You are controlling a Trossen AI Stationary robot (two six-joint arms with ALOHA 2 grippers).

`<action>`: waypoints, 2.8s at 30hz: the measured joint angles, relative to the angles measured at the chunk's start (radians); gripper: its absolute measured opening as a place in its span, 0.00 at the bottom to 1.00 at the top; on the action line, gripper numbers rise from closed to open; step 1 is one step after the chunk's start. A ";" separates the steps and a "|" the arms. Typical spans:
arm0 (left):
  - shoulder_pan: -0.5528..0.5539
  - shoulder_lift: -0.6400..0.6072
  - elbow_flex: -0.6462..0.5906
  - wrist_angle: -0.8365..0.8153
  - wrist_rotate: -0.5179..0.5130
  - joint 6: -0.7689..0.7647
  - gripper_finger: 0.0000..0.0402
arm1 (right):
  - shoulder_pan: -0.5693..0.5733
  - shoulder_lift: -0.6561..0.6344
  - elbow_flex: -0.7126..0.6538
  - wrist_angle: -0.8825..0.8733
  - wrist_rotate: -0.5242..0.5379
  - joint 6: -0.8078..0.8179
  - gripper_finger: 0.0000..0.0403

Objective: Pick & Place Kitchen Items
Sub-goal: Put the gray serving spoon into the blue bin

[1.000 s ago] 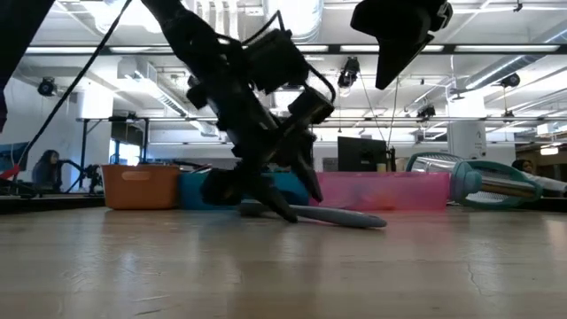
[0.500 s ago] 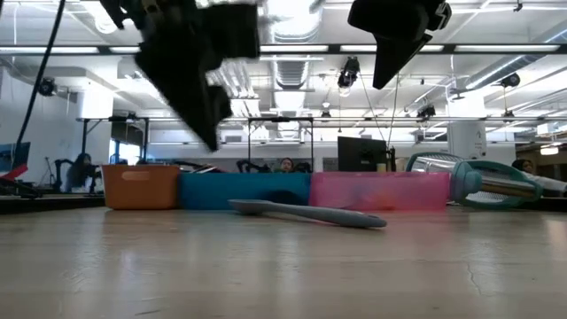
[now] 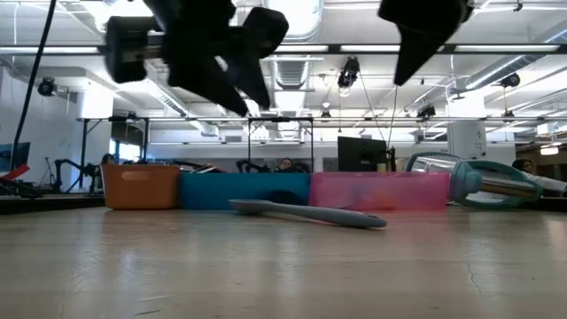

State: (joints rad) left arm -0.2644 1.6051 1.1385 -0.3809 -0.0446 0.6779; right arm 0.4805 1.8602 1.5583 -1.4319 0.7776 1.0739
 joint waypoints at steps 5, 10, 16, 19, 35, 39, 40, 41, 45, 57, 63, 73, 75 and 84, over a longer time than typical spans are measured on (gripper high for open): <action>0.001 0.002 0.001 0.096 -0.074 -0.103 0.33 | 0.049 -0.001 -0.024 -0.109 0.000 0.157 0.02; 0.009 0.002 0.002 0.148 -0.109 -0.112 0.33 | 0.069 -0.002 -0.031 -0.132 0.000 0.232 0.02; 0.029 0.025 0.002 0.125 -0.084 -0.077 0.33 | 0.069 -0.001 -0.031 -0.128 0.000 0.267 0.02; 0.047 0.056 0.002 0.083 -0.084 -0.033 0.33 | 0.071 -0.001 -0.031 -0.125 -0.001 0.281 0.02; 0.140 0.252 0.175 -0.080 -0.064 -0.012 0.33 | 0.073 -0.001 -0.032 -0.109 0.000 0.265 0.02; 0.141 0.287 0.227 -0.129 -0.064 0.010 0.33 | 0.074 -0.001 -0.036 -0.109 -0.001 0.259 0.02; 0.141 0.296 0.239 -0.139 -0.062 0.009 0.33 | 0.074 -0.001 -0.037 -0.109 -0.001 0.259 0.02; 0.143 0.308 0.249 -0.149 -0.058 0.008 0.33 | 0.074 -0.001 -0.037 -0.109 -0.001 0.258 0.02; 0.146 0.355 0.284 -0.154 -0.024 0.008 0.33 | 0.074 0.000 -0.039 -0.109 -0.001 0.255 0.02; 0.151 0.505 0.387 -0.148 -0.024 0.049 0.33 | 0.074 0.000 -0.039 -0.105 0.010 0.248 0.02; 0.160 0.524 0.390 -0.147 -0.012 0.058 0.30 | 0.073 0.000 -0.040 -0.103 0.011 0.248 0.02; 0.152 0.488 0.398 -0.188 -0.019 -0.002 0.18 | 0.073 0.000 -0.041 -0.105 0.011 0.242 0.02; 0.146 0.454 0.398 -0.221 -0.018 -0.053 0.18 | 0.073 0.000 -0.041 -0.106 0.011 0.237 0.02; 0.082 0.159 0.333 -0.196 -0.011 -0.169 0.18 | 0.072 0.000 -0.045 -0.107 0.011 0.228 0.02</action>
State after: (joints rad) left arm -0.1820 1.7644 1.4713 -0.5771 -0.0553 0.5088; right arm 0.5527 1.8606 1.5138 -1.5394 0.7883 1.3019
